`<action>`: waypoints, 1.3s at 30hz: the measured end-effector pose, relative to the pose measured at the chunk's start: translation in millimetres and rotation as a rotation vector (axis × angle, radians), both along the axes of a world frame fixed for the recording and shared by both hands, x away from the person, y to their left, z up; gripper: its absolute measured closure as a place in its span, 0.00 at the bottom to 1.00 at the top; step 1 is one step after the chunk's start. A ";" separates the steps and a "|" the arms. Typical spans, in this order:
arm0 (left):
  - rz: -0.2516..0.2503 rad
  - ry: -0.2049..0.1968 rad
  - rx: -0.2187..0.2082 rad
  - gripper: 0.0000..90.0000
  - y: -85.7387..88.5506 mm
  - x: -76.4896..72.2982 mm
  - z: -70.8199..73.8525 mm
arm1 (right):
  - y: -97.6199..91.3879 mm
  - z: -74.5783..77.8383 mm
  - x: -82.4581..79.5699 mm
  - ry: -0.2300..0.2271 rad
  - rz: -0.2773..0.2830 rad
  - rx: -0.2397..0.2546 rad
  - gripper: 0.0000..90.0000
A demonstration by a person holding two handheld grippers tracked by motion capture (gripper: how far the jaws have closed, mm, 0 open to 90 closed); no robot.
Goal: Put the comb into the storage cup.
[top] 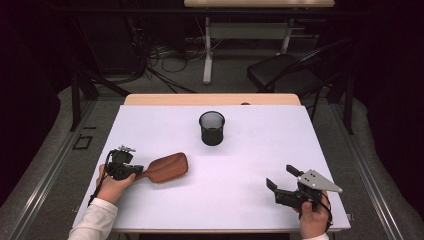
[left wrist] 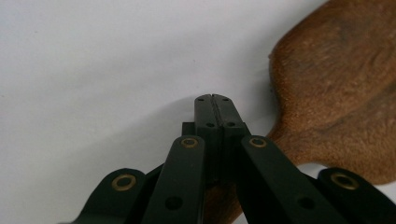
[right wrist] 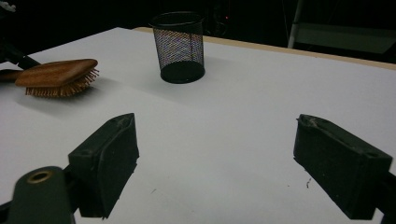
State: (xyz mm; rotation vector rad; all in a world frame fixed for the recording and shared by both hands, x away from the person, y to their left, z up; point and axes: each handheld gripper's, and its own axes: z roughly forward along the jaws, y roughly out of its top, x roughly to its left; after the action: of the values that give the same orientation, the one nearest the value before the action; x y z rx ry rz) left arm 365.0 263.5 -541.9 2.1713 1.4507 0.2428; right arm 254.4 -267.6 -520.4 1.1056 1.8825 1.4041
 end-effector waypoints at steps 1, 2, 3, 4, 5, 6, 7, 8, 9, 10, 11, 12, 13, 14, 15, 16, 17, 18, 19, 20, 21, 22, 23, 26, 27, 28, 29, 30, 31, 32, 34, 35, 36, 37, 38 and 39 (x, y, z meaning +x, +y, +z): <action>-0.001 0.001 -0.001 1.00 -0.4 -1.9 -0.1 | 0.1 0.0 -0.1 0.001 0.000 0.001 0.15; -0.006 0.001 -0.001 1.00 -0.3 -3.7 -0.1 | 0.1 0.0 -0.1 0.001 0.000 0.001 0.15; -0.012 0.003 -0.005 1.00 -0.2 -5.6 -0.2 | 0.0 0.0 0.0 0.000 0.001 0.000 0.15; -0.012 0.002 -0.007 1.00 -0.3 -7.8 -0.3 | 0.1 0.1 -0.1 0.000 0.001 0.001 0.15; -0.013 0.001 -0.010 1.00 -0.5 -10.1 -0.4 | 0.2 0.2 -0.3 0.002 0.001 0.004 0.15; -0.021 0.007 -0.013 1.00 -0.3 -12.2 0.0 | 0.3 0.1 -0.3 0.000 0.000 0.006 0.15; -0.021 0.003 -0.017 1.00 -0.4 -14.4 -0.3 | 0.1 0.2 -0.3 -0.002 0.001 0.004 0.15; -0.026 0.005 -0.019 1.00 -0.4 -16.5 -0.1 | -0.1 0.3 -0.3 -0.002 0.001 0.004 0.15; -0.027 0.003 -0.019 1.00 -0.6 -18.7 -0.2 | -0.4 0.4 -0.3 0.000 0.001 0.003 0.15; -0.034 0.002 -0.019 1.00 -0.6 -20.6 0.0 | -0.3 0.4 -0.3 0.001 0.000 0.006 0.15; -0.035 0.000 -0.024 1.00 -1.1 -22.8 -0.1 | -0.4 0.5 -0.4 0.001 0.000 0.005 0.15; -0.039 0.000 -0.025 1.00 -1.5 -24.7 0.0 | -0.8 0.5 -0.2 -0.003 0.001 0.000 0.15; -0.041 0.000 -0.026 1.00 -2.0 -26.5 0.2 | -0.8 0.6 -0.3 -0.004 0.001 0.000 0.15; -0.045 0.000 -0.026 1.00 -2.3 -28.0 0.5 | -0.7 0.4 0.1 -0.009 0.002 0.001 0.15; -0.049 0.000 -0.026 1.00 -2.5 -29.5 0.7 | -0.7 0.4 0.0 -0.007 0.003 0.001 0.15; -0.048 -0.001 -0.028 1.00 -3.1 -30.9 0.7 | -0.4 0.4 -0.1 -0.005 0.003 0.004 0.15; -0.057 -0.003 -0.023 1.00 -3.1 -31.9 0.9 | -0.6 0.6 -0.2 -0.001 0.004 0.001 0.15; -0.054 0.000 -0.026 1.00 -3.7 -33.4 0.8 | -0.4 0.4 0.0 -0.005 0.004 0.003 0.15; -0.057 -0.001 -0.027 1.00 -4.1 -34.6 0.8 | -0.4 0.5 -0.1 -0.006 0.004 0.003 0.15; -0.059 -0.002 -0.027 1.00 -4.5 -35.9 0.6 | -0.7 0.6 -0.2 -0.006 0.004 0.002 0.15; -0.065 -0.003 -0.023 1.00 -4.8 -36.9 0.6 | -1.0 1.1 -0.6 0.000 0.005 -0.001 0.15; -0.065 0.000 -0.023 1.00 -5.1 -38.0 0.5 | -1.2 1.1 -0.6 0.000 0.003 -0.001 0.15; -0.064 -0.004 -0.022 1.00 -5.5 -38.9 0.3 | -1.2 1.1 -0.6 0.000 0.003 -0.001 0.15; -0.065 -0.004 -0.023 1.00 -5.5 -40.3 0.5 | -1.4 1.0 -0.4 -0.005 0.002 0.005 0.15; -0.065 -0.005 -0.023 1.00 -5.5 -40.5 0.3 | -1.6 1.1 -0.4 -0.007 0.002 0.004 0.15; -0.065 -0.006 -0.023 1.00 -5.3 -40.6 0.1 | -1.6 1.1 -0.4 -0.007 0.003 0.003 0.15; -0.065 -0.006 -0.023 1.00 -5.0 -40.4 -0.3 | -1.2 1.1 -0.5 -0.006 0.003 0.005 0.15; -0.064 -0.003 -0.023 1.00 -4.7 -40.3 -0.5 | -1.2 1.1 -0.5 -0.006 0.003 0.005 0.15; -0.062 -0.006 -0.024 1.00 -4.5 -40.2 -1.0 | -1.2 1.1 -0.4 -0.006 0.004 0.004 0.15; -0.062 -0.008 -0.023 1.00 -4.3 -40.1 -1.2 | -1.1 1.1 -0.5 -0.006 0.004 0.004 0.15; -0.063 -0.009 -0.021 0.99 -3.9 -40.0 -1.0 | -1.3 1.3 -0.6 -0.005 0.003 -0.001 0.15; -0.065 -0.013 -0.018 0.99 -3.6 -39.9 -0.8 | -1.4 1.3 -0.7 -0.005 0.004 -0.001 0.15; -0.067 -0.014 -0.016 0.99 -3.3 -39.9 -0.4 | -1.5 1.3 -0.6 -0.005 0.005 -0.001 0.15; -0.064 -0.015 -0.018 0.98 -3.3 -40.0 -0.2 | -1.3 1.1 -0.4 -0.007 0.004 0.002 0.15; -0.059 -0.015 -0.021 0.98 -3.4 -40.1 0.0 | -1.2 1.1 -0.5 -0.006 0.004 0.004 0.15; -0.055 -0.023 -0.020 0.98 -3.2 -40.2 -0.2 | -1.3 1.1 -0.4 -0.007 0.004 0.002 0.15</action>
State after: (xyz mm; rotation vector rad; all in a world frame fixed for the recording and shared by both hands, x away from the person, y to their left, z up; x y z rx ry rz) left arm 324.8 260.3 -542.0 2.1818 1.3730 0.2317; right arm 254.0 -268.9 -519.3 1.0967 1.8800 1.4102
